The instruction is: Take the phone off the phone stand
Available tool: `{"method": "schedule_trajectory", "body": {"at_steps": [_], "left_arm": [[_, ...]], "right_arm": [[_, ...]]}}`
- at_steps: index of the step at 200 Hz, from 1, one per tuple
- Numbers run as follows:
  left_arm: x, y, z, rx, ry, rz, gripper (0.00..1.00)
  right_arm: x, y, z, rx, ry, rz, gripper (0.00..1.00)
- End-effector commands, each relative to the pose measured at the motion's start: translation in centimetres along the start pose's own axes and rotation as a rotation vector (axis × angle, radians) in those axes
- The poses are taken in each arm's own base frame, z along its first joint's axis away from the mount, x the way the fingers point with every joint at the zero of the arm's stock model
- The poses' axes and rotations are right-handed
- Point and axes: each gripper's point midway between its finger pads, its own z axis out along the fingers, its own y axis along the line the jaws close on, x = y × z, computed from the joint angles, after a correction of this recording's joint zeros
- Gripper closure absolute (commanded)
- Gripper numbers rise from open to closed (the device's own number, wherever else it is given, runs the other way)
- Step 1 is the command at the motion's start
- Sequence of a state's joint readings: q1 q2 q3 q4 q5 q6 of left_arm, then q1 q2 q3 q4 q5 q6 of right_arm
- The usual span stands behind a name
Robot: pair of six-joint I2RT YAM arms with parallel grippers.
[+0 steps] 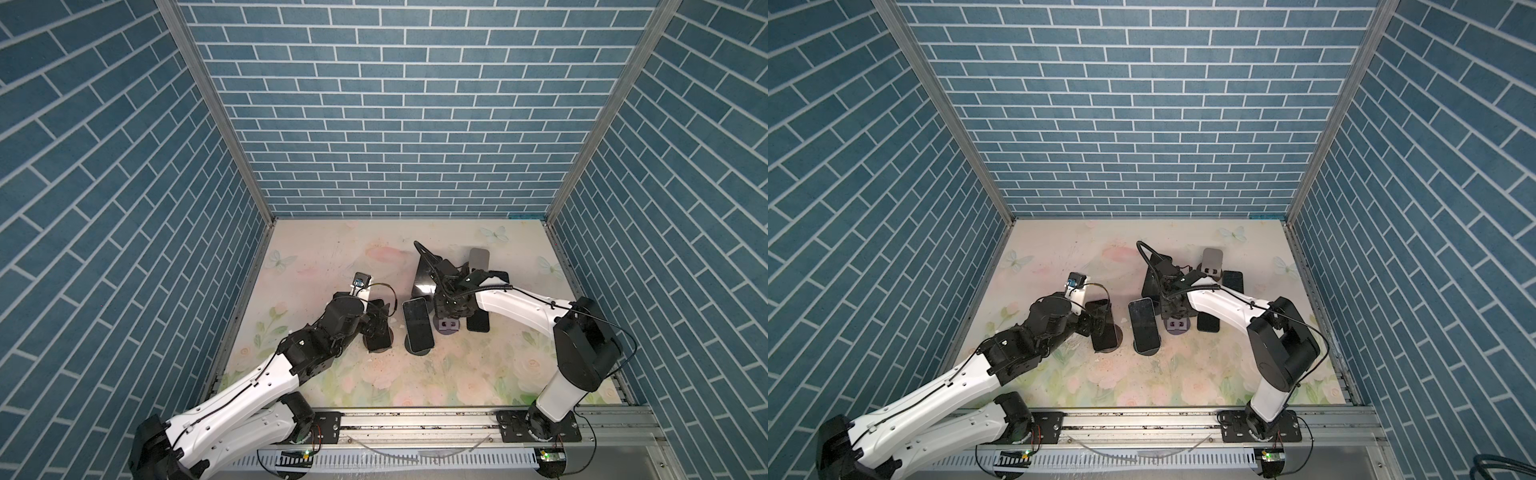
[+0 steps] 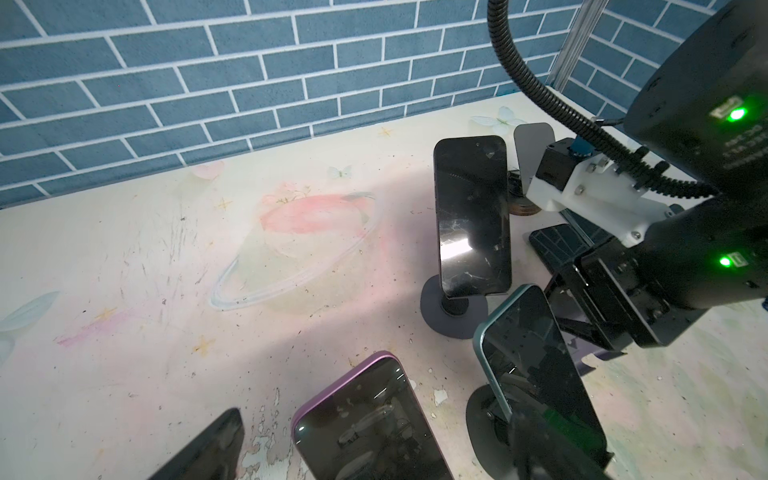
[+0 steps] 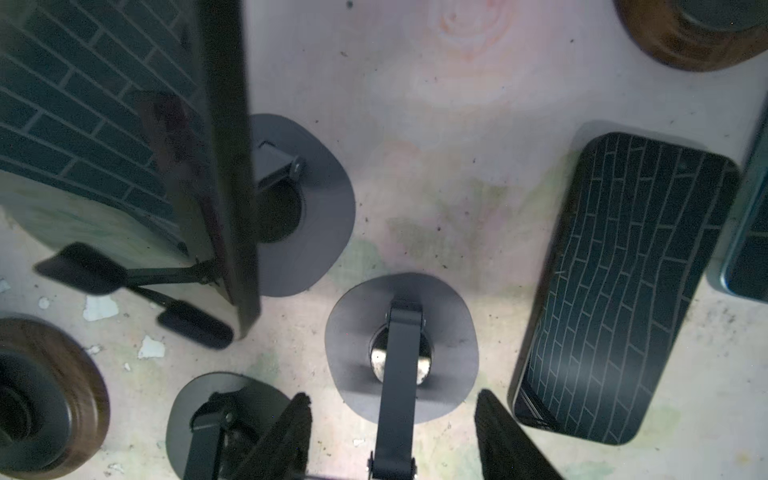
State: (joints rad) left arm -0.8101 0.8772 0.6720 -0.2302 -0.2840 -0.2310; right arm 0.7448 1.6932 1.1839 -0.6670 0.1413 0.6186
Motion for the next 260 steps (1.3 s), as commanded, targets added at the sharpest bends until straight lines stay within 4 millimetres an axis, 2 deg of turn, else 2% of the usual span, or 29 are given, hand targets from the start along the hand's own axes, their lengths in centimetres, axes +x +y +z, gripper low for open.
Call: {"method": "schedule_trajectory", "body": {"at_steps": [1,32,81,135,184,223,260], "left_arm": [[0.4,-0.1,0.1,0.000,0.008,0.020,0.00],[0.5,0.0,0.2,0.000,0.005,0.026,0.00],[0.7,0.4,0.1,-0.024,0.012,0.035,0.00],[1.0,1.0,-0.1,-0.053,0.030,0.045,0.00],[1.2,1.4,-0.5,-0.067,0.035,0.048,0.00],[1.3,1.7,-0.8,-0.076,0.034,0.048,0.00],[1.5,1.9,-1.1,-0.081,0.037,0.043,0.00]], "right_arm": [[-1.7,-1.2,-1.2,-0.005,-0.049,0.008,0.54],[-3.7,-2.3,-1.0,-0.056,-0.073,0.043,0.54],[-7.9,-3.5,-1.0,-0.068,-0.119,0.041,0.54],[-12.6,-2.9,0.1,-0.119,-0.149,0.035,0.54],[-15.9,-3.6,1.7,-0.109,-0.159,0.041,0.54],[-18.1,-4.0,2.6,-0.120,-0.164,0.052,0.53],[-18.8,-4.1,3.8,-0.112,-0.140,0.046,0.52]]}}
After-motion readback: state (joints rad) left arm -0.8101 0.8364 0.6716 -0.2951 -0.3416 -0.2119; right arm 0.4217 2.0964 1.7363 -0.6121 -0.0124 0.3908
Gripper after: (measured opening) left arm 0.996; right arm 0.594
